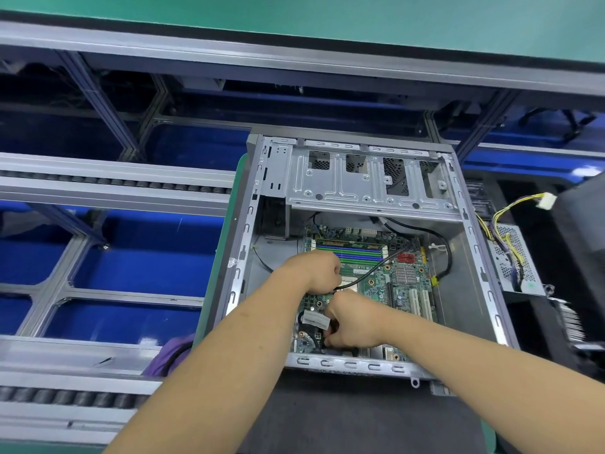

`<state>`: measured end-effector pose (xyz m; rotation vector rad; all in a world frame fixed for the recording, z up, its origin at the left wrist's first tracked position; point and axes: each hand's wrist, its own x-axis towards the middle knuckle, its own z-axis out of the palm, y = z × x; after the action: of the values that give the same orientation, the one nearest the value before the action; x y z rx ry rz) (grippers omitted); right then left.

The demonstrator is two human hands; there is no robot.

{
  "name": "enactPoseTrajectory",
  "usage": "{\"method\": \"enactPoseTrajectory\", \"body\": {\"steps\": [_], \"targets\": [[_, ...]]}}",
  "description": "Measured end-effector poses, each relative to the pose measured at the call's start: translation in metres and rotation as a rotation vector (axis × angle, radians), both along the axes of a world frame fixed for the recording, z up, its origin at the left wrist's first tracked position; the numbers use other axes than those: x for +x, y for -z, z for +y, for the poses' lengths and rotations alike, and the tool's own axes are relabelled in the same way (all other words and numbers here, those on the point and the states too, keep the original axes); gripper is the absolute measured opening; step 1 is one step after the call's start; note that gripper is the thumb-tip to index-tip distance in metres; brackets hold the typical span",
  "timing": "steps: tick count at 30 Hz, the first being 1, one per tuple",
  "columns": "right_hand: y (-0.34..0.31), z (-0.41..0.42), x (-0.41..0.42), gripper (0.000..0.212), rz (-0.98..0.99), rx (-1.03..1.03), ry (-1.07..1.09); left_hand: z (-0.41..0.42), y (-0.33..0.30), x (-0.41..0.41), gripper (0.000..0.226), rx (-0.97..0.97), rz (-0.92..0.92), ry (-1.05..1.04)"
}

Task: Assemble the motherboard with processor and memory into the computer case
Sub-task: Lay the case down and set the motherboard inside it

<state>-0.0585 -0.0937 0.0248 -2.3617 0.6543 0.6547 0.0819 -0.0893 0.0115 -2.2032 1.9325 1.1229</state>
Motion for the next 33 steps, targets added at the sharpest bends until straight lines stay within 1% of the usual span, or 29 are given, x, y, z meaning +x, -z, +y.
{"method": "enactPoseTrajectory", "body": {"steps": [6, 13, 17, 20, 23, 25, 30, 32, 33], "targets": [[0.0, 0.001, -0.001, 0.02, -0.007, 0.014, 0.012, -0.001, 0.001, 0.0, 0.015, 0.004, -0.011, 0.008], [0.002, 0.006, 0.005, 0.023, 0.005, -0.01, -0.005, -0.001, 0.002, 0.0, 0.017, 0.008, -0.009, 0.004], [0.0, 0.008, 0.008, 0.022, 0.014, -0.061, -0.058, -0.001, 0.003, 0.0, 0.018, 0.012, -0.017, 0.003], [0.0, 0.012, 0.012, 0.03, 0.017, -0.097, -0.091, -0.003, 0.003, 0.0, 0.02, 0.016, -0.023, 0.008], [0.001, 0.014, 0.014, 0.026, 0.016, -0.101, -0.102, -0.003, 0.003, -0.001, 0.02, 0.023, -0.025, 0.013], [0.001, 0.015, 0.014, 0.03, 0.014, -0.094, -0.103, -0.003, 0.003, -0.001, 0.022, 0.027, -0.019, 0.014], [0.002, 0.015, 0.016, 0.038, 0.017, -0.083, -0.107, -0.002, 0.001, -0.001, 0.017, 0.035, 0.008, -0.011], [0.003, 0.012, 0.014, 0.036, 0.021, -0.074, -0.098, 0.0, 0.0, -0.001, 0.016, 0.029, 0.023, -0.024], [0.003, 0.01, 0.012, 0.032, 0.027, -0.053, -0.087, 0.0, 0.0, -0.001, 0.016, 0.023, 0.031, -0.033]]}}
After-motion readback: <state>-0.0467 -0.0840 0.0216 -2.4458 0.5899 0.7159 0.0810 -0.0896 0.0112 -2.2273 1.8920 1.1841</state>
